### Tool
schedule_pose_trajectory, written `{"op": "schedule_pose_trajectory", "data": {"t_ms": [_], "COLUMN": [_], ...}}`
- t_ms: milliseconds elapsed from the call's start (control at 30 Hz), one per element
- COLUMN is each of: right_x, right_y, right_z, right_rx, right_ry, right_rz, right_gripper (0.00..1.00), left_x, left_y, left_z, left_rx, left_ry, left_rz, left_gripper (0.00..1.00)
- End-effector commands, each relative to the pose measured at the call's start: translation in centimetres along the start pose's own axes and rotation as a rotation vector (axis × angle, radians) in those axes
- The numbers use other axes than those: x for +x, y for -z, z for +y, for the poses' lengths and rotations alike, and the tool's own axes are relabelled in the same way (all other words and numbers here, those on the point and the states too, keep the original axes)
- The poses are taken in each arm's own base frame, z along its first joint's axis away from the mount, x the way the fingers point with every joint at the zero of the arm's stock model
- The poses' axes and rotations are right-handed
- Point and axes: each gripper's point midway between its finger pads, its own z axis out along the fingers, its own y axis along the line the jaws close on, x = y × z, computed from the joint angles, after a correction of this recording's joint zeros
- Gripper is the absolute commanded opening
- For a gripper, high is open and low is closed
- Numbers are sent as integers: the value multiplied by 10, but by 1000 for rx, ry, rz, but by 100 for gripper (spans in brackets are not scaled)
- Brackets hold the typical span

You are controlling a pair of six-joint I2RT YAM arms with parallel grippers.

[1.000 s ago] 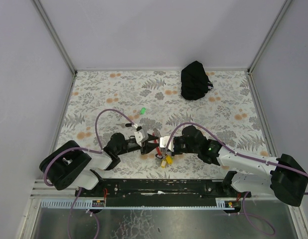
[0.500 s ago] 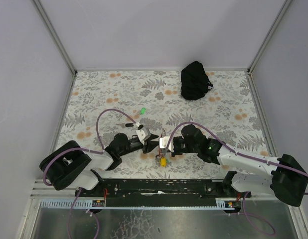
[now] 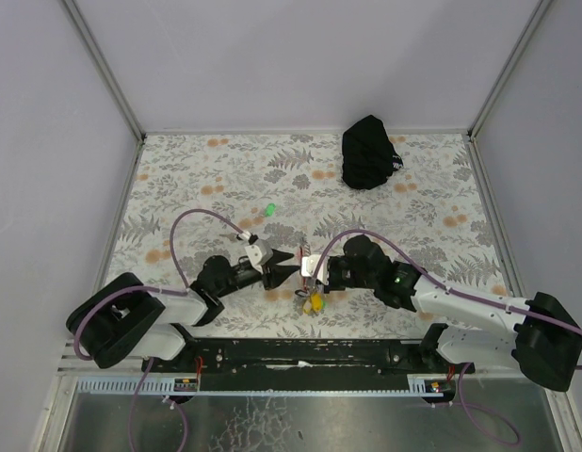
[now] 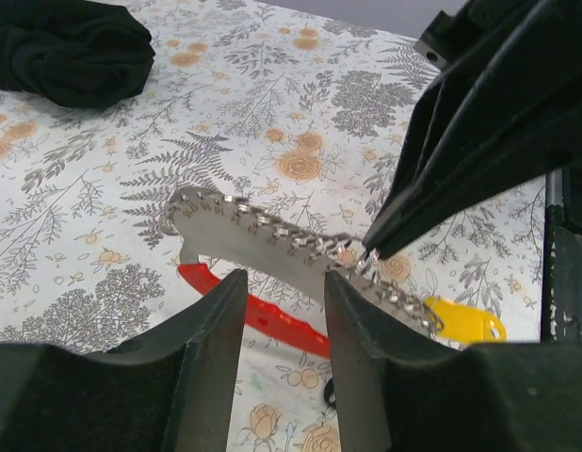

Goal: Put the keys on the keyring

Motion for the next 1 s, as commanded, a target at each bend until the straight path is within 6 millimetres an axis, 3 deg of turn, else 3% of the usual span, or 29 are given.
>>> {"op": "schedule_pose_trajectory", "data": {"t_ms": [0, 133, 367, 767, 967], "right_x": [-38, -39, -41, -53, -55], "right_y": [8, 8, 9, 16, 17], "right_z": [-24, -24, -21, -17, -13], "right_rx": [97, 92, 113, 70, 46], "right_ry": [32, 35, 27, -52, -61], "right_rz": [-116, -122, -184, -410, -442], "right_gripper": [0, 0, 0, 0, 0], "left_x": [-18, -12, -11, -12, -11], "left_y": [10, 7, 5, 5, 3], "left_z": [-12, -29, -40, -35, -36], "left_rx": [105, 230, 302, 267, 280], "left_ry": [-87, -103, -95, -100, -90], "left_rz": [-84, -58, -55, -77, -78], "left_gripper": [38, 37, 31, 30, 31]}}
